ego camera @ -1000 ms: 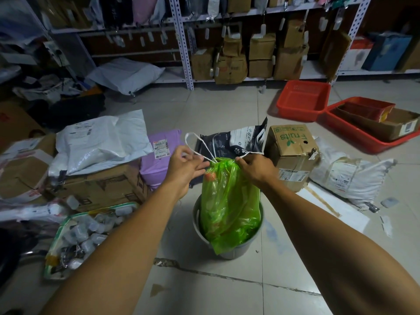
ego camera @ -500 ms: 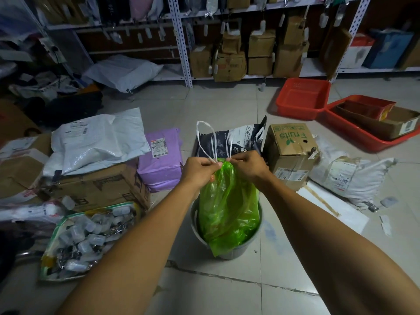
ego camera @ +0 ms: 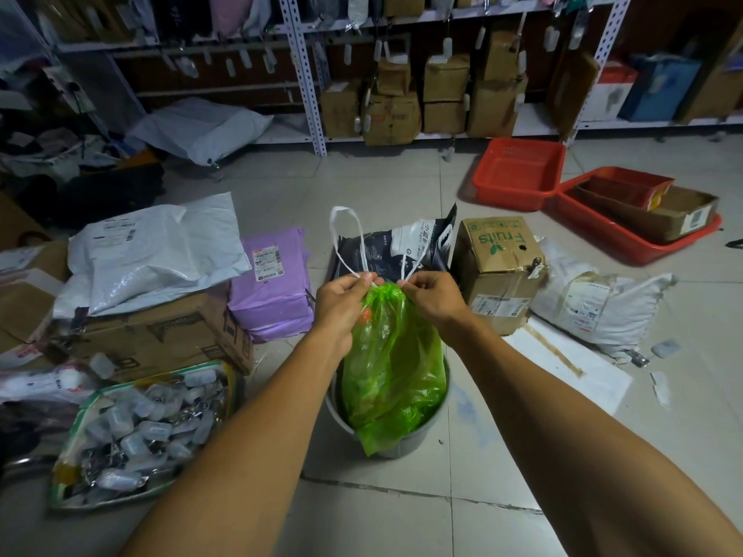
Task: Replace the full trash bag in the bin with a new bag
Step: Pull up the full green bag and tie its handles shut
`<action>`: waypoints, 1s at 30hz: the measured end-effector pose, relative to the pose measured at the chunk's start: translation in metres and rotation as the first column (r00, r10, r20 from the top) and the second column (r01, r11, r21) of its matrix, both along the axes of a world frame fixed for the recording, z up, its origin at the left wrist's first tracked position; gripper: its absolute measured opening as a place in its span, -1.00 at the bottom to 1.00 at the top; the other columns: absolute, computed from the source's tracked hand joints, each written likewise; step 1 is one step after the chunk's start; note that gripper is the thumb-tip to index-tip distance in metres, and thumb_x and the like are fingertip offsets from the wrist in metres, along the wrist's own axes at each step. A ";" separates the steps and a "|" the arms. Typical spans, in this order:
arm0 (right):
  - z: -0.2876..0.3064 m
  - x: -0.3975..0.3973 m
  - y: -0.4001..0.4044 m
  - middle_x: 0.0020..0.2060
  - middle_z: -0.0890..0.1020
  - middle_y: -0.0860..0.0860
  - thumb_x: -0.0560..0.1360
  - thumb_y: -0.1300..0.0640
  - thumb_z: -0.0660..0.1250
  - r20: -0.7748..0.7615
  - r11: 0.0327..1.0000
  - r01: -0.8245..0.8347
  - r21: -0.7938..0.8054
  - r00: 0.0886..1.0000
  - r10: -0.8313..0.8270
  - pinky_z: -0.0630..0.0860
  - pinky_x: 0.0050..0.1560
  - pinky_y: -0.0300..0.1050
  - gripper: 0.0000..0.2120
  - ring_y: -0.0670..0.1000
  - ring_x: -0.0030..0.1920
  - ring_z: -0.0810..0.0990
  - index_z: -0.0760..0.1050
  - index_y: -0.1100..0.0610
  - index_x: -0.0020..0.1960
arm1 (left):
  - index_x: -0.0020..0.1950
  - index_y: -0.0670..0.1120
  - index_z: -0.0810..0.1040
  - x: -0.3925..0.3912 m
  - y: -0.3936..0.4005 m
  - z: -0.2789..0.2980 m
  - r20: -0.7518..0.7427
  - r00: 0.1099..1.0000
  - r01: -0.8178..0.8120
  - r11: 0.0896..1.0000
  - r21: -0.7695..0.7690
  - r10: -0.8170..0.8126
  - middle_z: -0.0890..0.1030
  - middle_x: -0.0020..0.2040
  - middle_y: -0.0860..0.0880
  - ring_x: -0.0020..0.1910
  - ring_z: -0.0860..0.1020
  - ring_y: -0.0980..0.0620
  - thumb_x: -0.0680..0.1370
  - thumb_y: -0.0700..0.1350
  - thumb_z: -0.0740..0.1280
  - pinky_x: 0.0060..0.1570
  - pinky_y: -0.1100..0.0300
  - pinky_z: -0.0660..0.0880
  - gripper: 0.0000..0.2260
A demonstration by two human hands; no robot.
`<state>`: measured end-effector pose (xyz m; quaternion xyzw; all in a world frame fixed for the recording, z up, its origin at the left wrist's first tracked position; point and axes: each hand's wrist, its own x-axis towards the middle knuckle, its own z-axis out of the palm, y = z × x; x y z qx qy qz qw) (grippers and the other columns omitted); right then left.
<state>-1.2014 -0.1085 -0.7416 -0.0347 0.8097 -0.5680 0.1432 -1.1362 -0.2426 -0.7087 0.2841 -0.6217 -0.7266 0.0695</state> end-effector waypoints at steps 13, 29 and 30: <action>0.019 0.019 0.005 -0.14 0.54 -0.19 0.45 -0.02 0.44 -0.418 0.994 0.052 0.100 0.909 -0.006 0.53 0.11 0.08 -0.91 -0.05 0.02 0.53 0.65 -0.03 -0.19 | -0.21 -0.03 0.62 -0.010 -0.003 0.018 0.176 0.971 0.218 0.896 -0.386 -0.160 0.69 -0.11 -0.08 -0.05 0.65 -0.11 0.49 -0.13 0.46 -0.02 -0.04 0.63 -0.91; 0.028 0.028 0.003 -0.26 0.65 0.04 0.54 0.11 0.36 -0.295 1.000 -0.006 -0.022 0.955 -0.001 0.58 -0.11 0.09 -0.86 0.10 -0.16 0.63 0.57 0.12 -0.18 | 0.05 -0.09 0.65 0.010 -0.001 0.022 0.139 0.933 0.360 0.855 -0.374 -0.332 0.66 -0.07 -0.07 -0.19 0.58 0.02 0.55 -0.21 0.40 -0.32 0.21 0.50 -0.89; 0.028 0.028 0.003 -0.26 0.66 0.03 0.52 0.11 0.38 -0.275 0.999 0.007 -0.034 0.961 -0.016 0.59 -0.11 0.06 -0.87 0.07 -0.17 0.64 0.59 0.12 -0.17 | 0.01 -0.08 0.64 0.012 -0.002 0.020 0.116 0.941 0.338 0.868 -0.363 -0.318 0.66 -0.07 -0.08 -0.16 0.60 0.00 0.54 -0.22 0.40 -0.31 0.20 0.52 -0.91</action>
